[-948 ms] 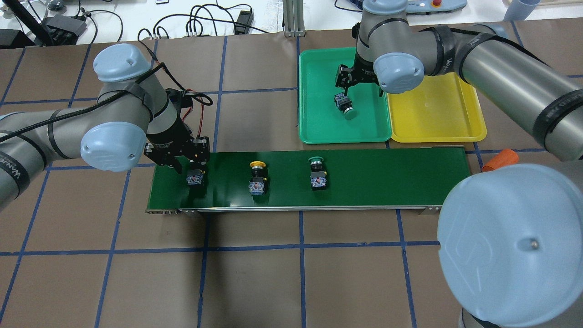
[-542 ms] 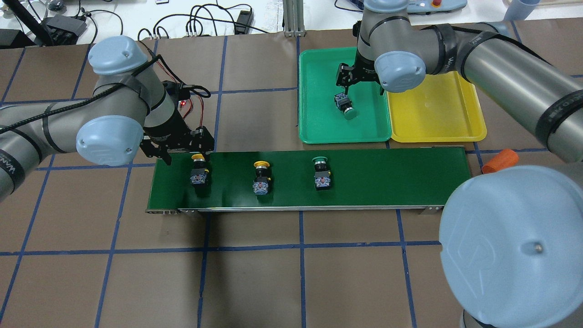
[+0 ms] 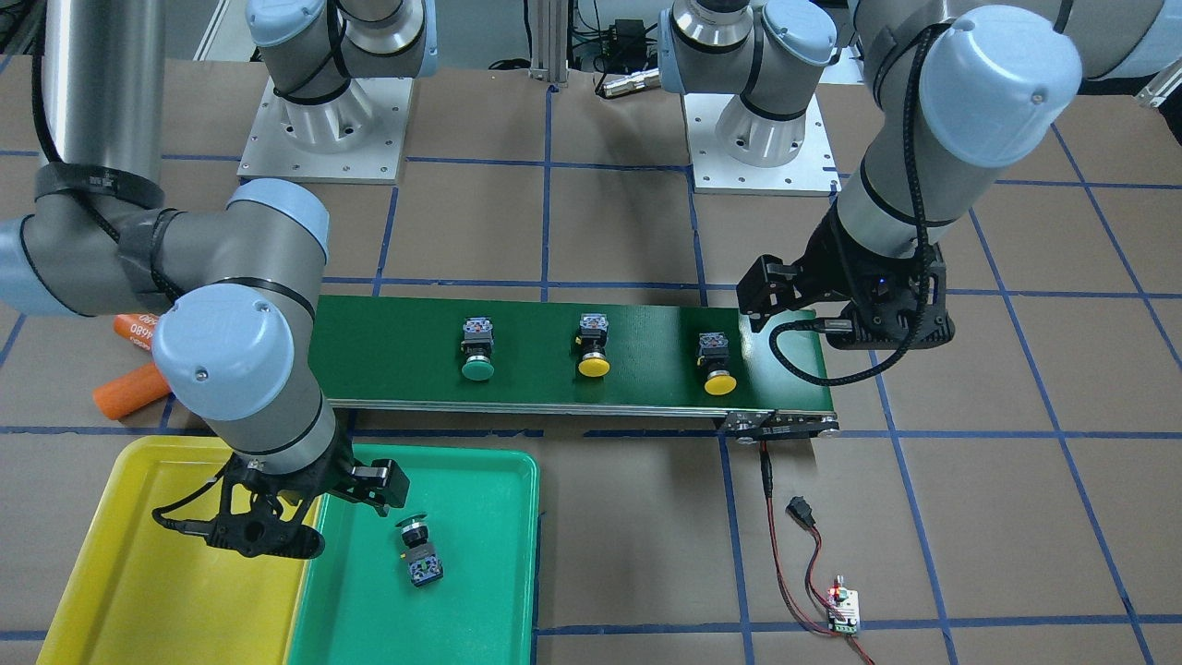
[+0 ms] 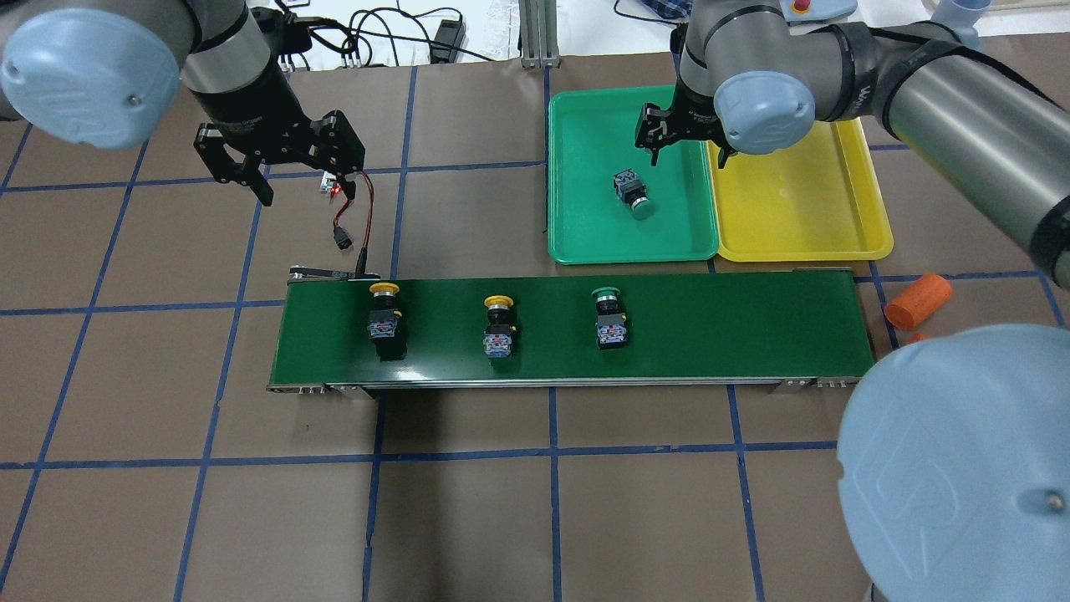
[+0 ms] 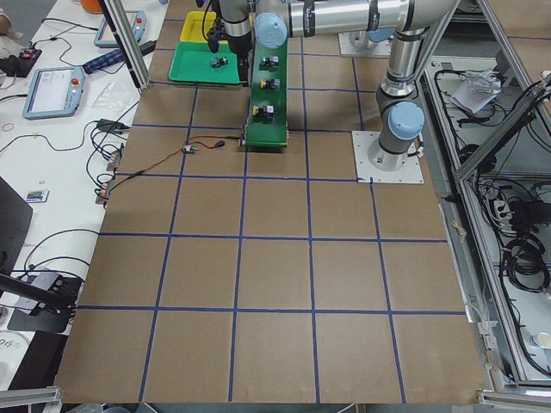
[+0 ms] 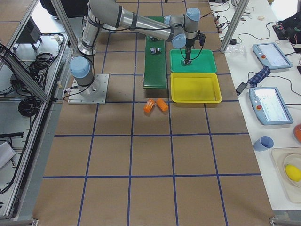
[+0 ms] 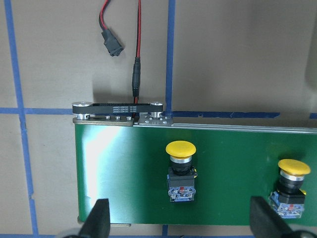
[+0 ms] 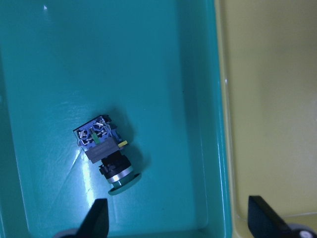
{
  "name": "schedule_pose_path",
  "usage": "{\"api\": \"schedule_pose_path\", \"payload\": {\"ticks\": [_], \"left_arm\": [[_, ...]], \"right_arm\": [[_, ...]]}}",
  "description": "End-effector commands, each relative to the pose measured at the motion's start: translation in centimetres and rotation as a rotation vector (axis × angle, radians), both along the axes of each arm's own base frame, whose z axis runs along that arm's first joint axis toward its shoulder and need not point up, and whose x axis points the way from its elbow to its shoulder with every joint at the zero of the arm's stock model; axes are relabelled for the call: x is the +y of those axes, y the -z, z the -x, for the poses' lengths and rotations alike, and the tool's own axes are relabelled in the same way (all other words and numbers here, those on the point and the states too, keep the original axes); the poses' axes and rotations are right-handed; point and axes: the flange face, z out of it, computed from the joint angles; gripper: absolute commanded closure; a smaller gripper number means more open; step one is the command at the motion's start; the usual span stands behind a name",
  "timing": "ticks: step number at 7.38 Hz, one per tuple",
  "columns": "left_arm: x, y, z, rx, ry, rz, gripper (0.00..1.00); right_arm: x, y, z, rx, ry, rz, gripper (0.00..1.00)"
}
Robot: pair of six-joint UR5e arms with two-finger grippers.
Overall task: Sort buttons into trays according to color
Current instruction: 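Release the green button in the green tray while the left arm withdraws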
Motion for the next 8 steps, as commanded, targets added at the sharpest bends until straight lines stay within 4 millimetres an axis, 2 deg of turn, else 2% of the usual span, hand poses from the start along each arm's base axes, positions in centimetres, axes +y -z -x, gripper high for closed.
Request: {"api": "schedule_pose_path", "payload": {"ticks": [1,2,3,4,5,7,8], "left_arm": [[0.9,-3.5,0.7,-0.020,0.011,0.039,0.00],[1.2,-4.5,0.9,-0.028,0.015,0.062,0.00],[1.5,-5.3,0.9,-0.031,0.015,0.076,0.00],[1.7,-5.8,0.8,-0.031,0.015,0.085,0.00],[1.8,-6.0,0.8,-0.032,0.015,0.090,0.00],[1.7,-6.2,0.6,-0.033,0.018,0.095,0.00],[1.8,-6.4,0.5,-0.033,0.016,0.098,0.00]], "right_arm": [[1.7,-3.1,1.4,0.001,0.013,-0.046,0.00],[2.9,-4.3,1.6,0.002,0.015,-0.083,0.00],[3.9,-4.1,1.5,-0.005,0.015,-0.114,0.00],[5.3,-2.5,1.3,-0.011,0.015,-0.142,0.00],[6.6,-1.6,1.1,-0.014,0.012,-0.156,0.00],[7.9,-0.2,-0.2,-0.077,0.003,-0.174,0.00],[9.3,0.8,-0.3,-0.080,0.004,-0.201,0.00]]}}
